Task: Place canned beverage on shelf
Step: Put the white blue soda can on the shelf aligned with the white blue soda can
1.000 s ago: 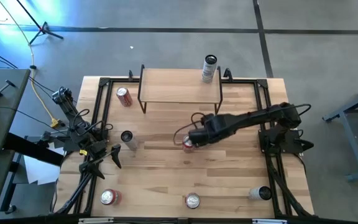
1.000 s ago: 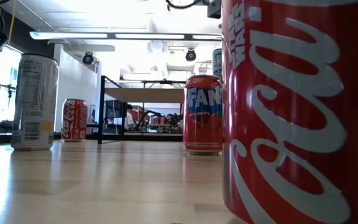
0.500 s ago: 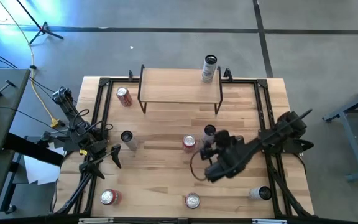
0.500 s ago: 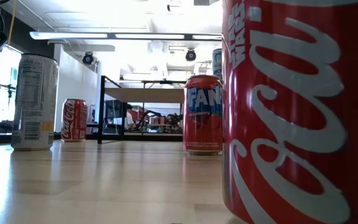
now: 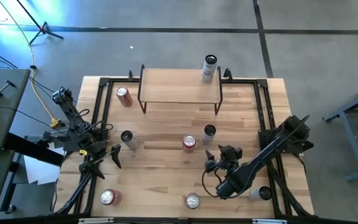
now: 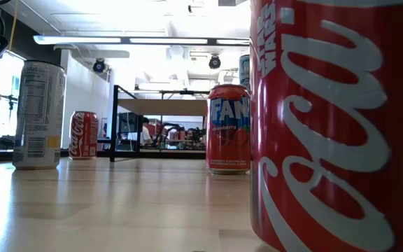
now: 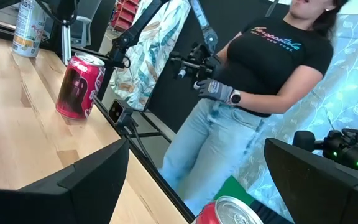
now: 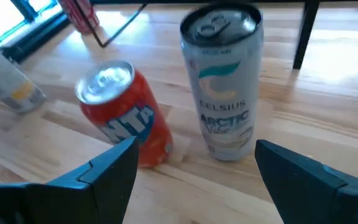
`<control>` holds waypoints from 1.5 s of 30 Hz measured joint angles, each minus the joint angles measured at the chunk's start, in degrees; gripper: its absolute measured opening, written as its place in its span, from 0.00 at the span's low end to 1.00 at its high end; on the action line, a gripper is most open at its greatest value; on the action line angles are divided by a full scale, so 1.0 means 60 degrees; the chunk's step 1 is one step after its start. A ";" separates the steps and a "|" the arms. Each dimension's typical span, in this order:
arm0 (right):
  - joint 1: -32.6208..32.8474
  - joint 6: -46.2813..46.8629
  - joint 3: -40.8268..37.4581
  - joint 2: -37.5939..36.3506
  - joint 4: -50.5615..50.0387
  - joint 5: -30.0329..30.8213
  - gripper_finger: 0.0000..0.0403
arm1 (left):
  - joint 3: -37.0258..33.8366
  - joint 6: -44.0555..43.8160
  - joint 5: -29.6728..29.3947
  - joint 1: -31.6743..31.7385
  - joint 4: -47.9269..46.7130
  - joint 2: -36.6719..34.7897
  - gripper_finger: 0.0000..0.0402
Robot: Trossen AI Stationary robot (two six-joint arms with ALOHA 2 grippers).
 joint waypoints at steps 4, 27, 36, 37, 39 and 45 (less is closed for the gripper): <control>-0.0117 -0.1184 -0.0365 0.0004 0.1048 0.0150 0.77 | -0.0001 0.0000 0.0001 -0.0001 0.0002 0.0000 0.90; -0.0627 -0.0392 -0.0403 0.1096 0.0956 0.2501 0.77 | 0.0000 0.0000 -0.0002 0.0002 0.0005 0.0000 0.90; -0.0741 0.1977 -0.0403 0.1750 -0.0448 0.2468 0.77 | -0.0002 0.0000 -0.0002 -0.0001 0.0005 0.0000 0.90; -0.0765 0.2153 -0.0403 0.1807 -0.0517 0.2428 0.77 | -0.0004 0.0000 -0.0002 0.0000 0.0005 0.0000 0.90; -0.0786 0.2409 -0.0403 0.1900 -0.0591 0.2422 0.77 | -0.0001 0.0000 -0.0002 0.0000 0.0005 0.0000 0.90; -0.0929 0.2596 -0.0403 0.1938 -0.1013 0.2571 0.77 | -0.0004 0.0000 -0.0001 0.0001 0.0005 0.0000 0.90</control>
